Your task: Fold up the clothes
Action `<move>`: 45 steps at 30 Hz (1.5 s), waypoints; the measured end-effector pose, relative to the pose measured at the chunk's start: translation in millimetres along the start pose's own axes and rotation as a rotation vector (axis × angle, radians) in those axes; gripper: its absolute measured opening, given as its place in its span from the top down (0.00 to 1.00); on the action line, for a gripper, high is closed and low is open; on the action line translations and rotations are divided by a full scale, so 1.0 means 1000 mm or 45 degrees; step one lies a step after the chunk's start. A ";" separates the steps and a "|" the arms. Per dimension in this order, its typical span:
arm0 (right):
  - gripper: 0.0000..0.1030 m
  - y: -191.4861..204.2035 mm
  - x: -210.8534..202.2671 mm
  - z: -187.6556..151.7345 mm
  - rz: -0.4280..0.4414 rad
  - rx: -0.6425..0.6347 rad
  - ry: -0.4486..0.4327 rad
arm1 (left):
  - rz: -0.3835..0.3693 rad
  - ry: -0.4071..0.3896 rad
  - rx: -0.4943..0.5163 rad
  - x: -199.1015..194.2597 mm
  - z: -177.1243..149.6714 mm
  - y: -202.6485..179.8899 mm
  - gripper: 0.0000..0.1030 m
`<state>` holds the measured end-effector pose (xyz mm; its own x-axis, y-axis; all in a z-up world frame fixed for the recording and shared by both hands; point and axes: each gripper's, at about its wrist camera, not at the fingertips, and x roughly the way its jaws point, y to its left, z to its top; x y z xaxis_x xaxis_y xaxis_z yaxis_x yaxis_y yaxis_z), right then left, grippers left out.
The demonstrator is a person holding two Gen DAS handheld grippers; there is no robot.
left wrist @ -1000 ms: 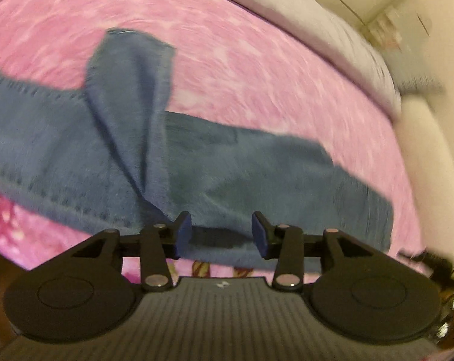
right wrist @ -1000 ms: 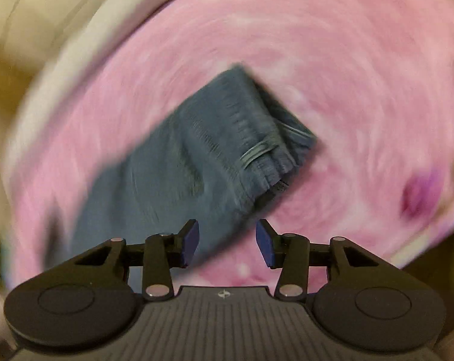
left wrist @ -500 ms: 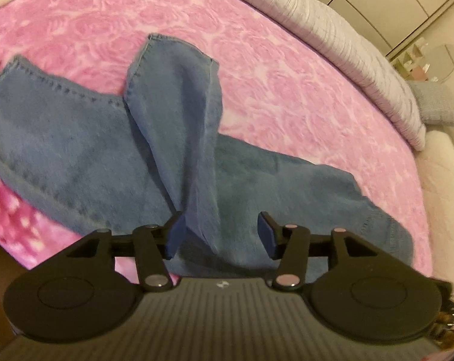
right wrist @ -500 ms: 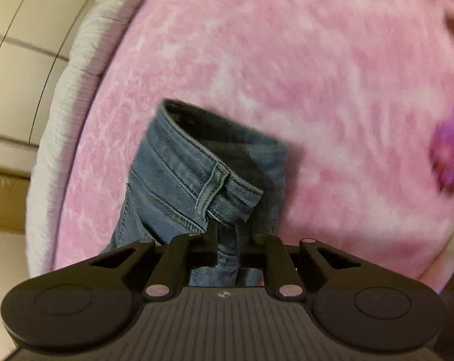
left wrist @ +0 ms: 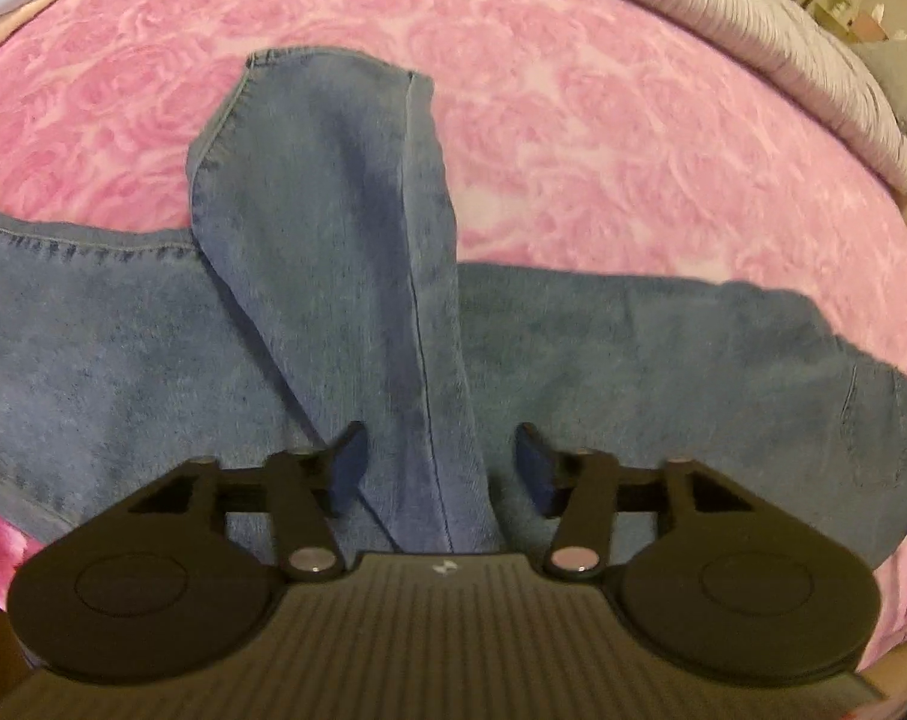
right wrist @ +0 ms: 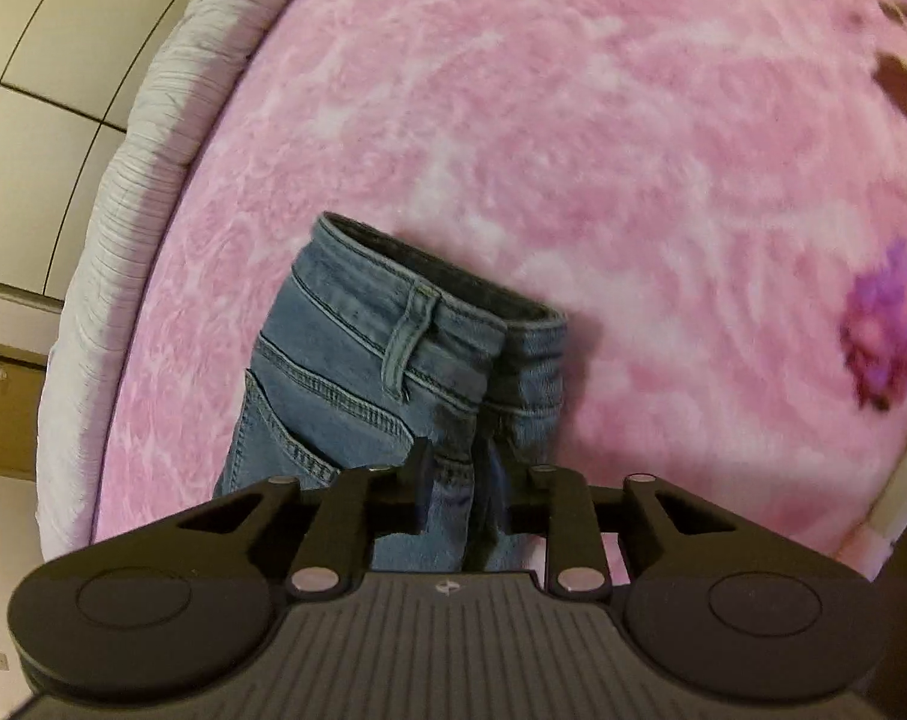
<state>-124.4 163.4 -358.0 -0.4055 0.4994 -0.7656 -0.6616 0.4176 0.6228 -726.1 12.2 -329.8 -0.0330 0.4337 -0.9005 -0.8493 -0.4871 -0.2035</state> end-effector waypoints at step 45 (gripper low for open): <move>0.94 -0.007 -0.011 0.012 0.102 -0.093 -0.028 | 0.159 -0.313 0.142 -0.013 -0.073 0.020 0.99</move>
<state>-107.7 164.0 -351.8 -0.4454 0.5457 -0.7098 -0.6722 0.3198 0.6677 -704.3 -58.6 -349.8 -0.2562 0.5527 -0.7931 -0.8827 -0.4681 -0.0411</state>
